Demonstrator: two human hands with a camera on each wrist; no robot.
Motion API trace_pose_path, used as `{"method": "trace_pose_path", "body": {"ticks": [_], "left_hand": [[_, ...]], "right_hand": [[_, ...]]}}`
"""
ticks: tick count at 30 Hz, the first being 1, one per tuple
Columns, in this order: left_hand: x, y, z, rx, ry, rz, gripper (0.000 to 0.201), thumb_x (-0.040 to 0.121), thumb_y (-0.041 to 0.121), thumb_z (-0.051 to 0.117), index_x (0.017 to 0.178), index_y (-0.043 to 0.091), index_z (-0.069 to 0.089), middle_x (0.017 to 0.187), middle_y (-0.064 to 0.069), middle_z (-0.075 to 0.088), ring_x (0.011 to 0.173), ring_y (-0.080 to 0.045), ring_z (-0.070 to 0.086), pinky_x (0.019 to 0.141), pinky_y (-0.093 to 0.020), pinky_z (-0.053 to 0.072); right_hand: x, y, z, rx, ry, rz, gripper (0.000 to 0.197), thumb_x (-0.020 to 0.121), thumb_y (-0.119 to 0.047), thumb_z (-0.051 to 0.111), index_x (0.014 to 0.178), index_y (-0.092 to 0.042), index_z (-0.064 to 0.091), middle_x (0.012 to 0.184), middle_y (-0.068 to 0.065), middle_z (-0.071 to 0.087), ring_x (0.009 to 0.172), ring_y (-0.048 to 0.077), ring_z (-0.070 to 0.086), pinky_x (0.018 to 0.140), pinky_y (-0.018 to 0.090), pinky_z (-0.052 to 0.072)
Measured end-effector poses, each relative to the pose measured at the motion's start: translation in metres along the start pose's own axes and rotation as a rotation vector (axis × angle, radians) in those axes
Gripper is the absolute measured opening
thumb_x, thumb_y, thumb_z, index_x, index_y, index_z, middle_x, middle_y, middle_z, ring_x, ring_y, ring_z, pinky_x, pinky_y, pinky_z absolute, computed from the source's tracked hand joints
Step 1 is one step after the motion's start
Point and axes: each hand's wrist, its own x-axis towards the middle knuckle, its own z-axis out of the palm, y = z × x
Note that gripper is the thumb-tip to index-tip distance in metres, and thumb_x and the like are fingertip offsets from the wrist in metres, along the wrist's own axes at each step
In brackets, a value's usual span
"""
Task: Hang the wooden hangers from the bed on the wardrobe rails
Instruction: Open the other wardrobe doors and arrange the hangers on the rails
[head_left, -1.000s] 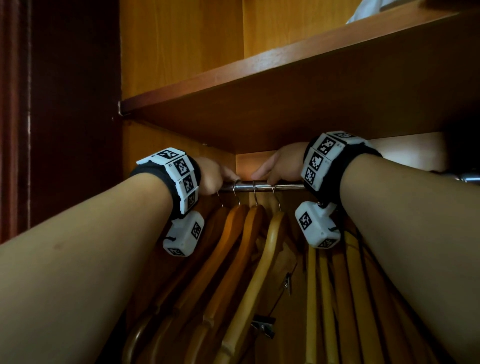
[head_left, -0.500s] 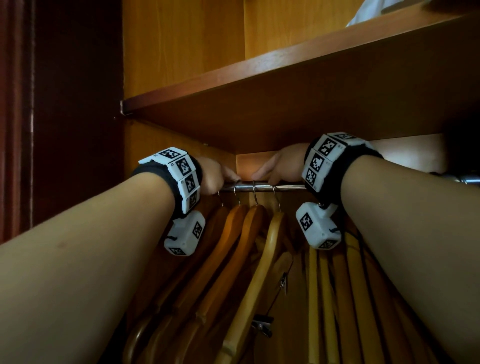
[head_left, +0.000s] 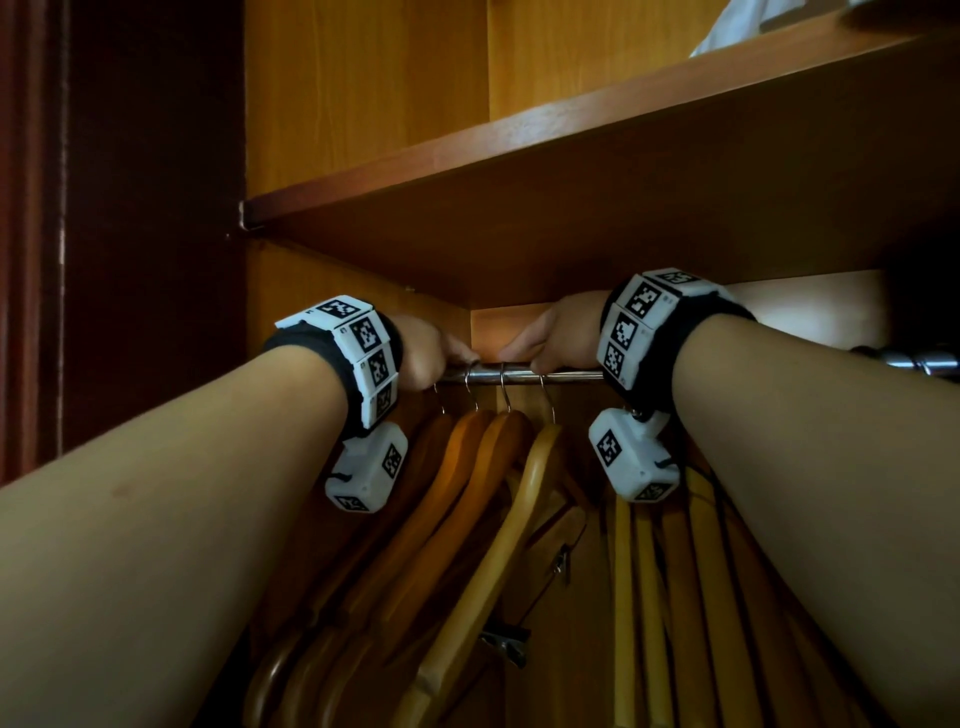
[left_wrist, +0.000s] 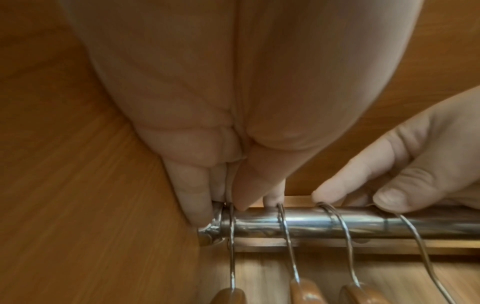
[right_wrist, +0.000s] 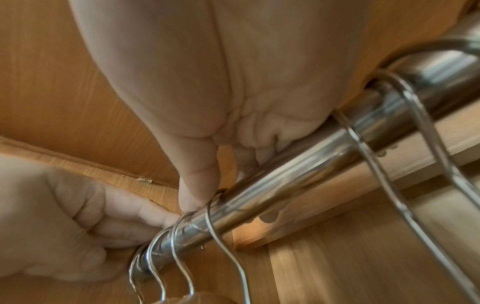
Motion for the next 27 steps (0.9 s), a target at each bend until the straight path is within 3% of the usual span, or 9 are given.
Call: {"method": "trace_pose_path", "body": {"ticks": [4,8,13,17,19,24,27], "left_hand": [[0.001,-0.001,0.001,0.002,-0.015,-0.019,0.067,0.101,-0.003,0.042,0.154,0.036,0.028,0.153,-0.005,0.041,0.132,-0.024,0.048,0.107,-0.036,0.044],[0.003,0.0,0.001,0.023,0.025,-0.043,0.071,0.102,-0.001,0.042,0.157,0.038,0.02,0.162,-0.001,0.028,0.14,-0.024,0.04,0.109,-0.035,0.041],[0.011,-0.006,0.002,-0.026,-0.033,-0.052,0.075,0.1,-0.002,0.047,0.155,0.042,0.023,0.161,-0.004,0.031,0.139,-0.028,0.042,0.111,-0.045,0.042],[0.008,-0.002,0.002,-0.008,-0.03,-0.039,0.07,0.101,-0.002,0.045,0.157,0.035,0.023,0.16,-0.004,0.032,0.139,-0.026,0.042,0.113,-0.042,0.04],[0.007,-0.001,0.001,0.009,-0.033,-0.044,0.072,0.101,-0.001,0.045,0.157,0.037,0.02,0.162,-0.003,0.027,0.142,-0.026,0.038,0.114,-0.044,0.038],[0.006,-0.002,0.002,0.011,-0.019,-0.034,0.074,0.101,-0.002,0.045,0.157,0.039,0.02,0.164,-0.002,0.024,0.144,-0.025,0.036,0.115,-0.04,0.036],[0.006,-0.003,0.003,0.004,-0.003,-0.021,0.073,0.101,-0.003,0.044,0.156,0.039,0.023,0.164,0.001,0.026,0.144,-0.022,0.036,0.115,-0.039,0.036]], "right_hand": [[-0.002,-0.002,0.0,-0.023,-0.023,-0.009,0.049,0.101,-0.022,0.051,0.144,-0.042,0.04,0.155,-0.007,0.036,0.144,0.017,0.031,0.118,0.04,0.025],[-0.005,-0.001,0.0,-0.02,-0.005,-0.031,0.048,0.101,-0.022,0.052,0.143,-0.042,0.043,0.153,-0.009,0.04,0.142,0.014,0.033,0.118,0.038,0.026],[-0.007,-0.004,0.001,-0.003,-0.002,-0.034,0.048,0.101,-0.019,0.051,0.145,-0.037,0.042,0.154,-0.008,0.038,0.143,0.014,0.031,0.119,0.035,0.023],[-0.008,-0.004,0.002,0.033,0.02,-0.014,0.048,0.1,-0.02,0.053,0.144,-0.037,0.043,0.153,-0.008,0.041,0.142,0.014,0.034,0.118,0.036,0.026],[-0.009,-0.004,0.003,0.052,0.052,0.004,0.05,0.1,-0.021,0.054,0.145,-0.038,0.042,0.154,-0.006,0.038,0.143,0.015,0.033,0.117,0.035,0.027],[-0.013,-0.005,-0.003,0.103,0.047,0.101,0.062,0.1,-0.019,0.054,0.153,-0.036,0.027,0.163,0.003,0.017,0.147,0.027,0.022,0.115,0.04,0.027],[-0.016,-0.005,-0.003,0.122,0.044,0.1,0.061,0.098,-0.019,0.057,0.151,-0.033,0.032,0.16,0.002,0.026,0.145,0.025,0.028,0.114,0.038,0.029]]}}
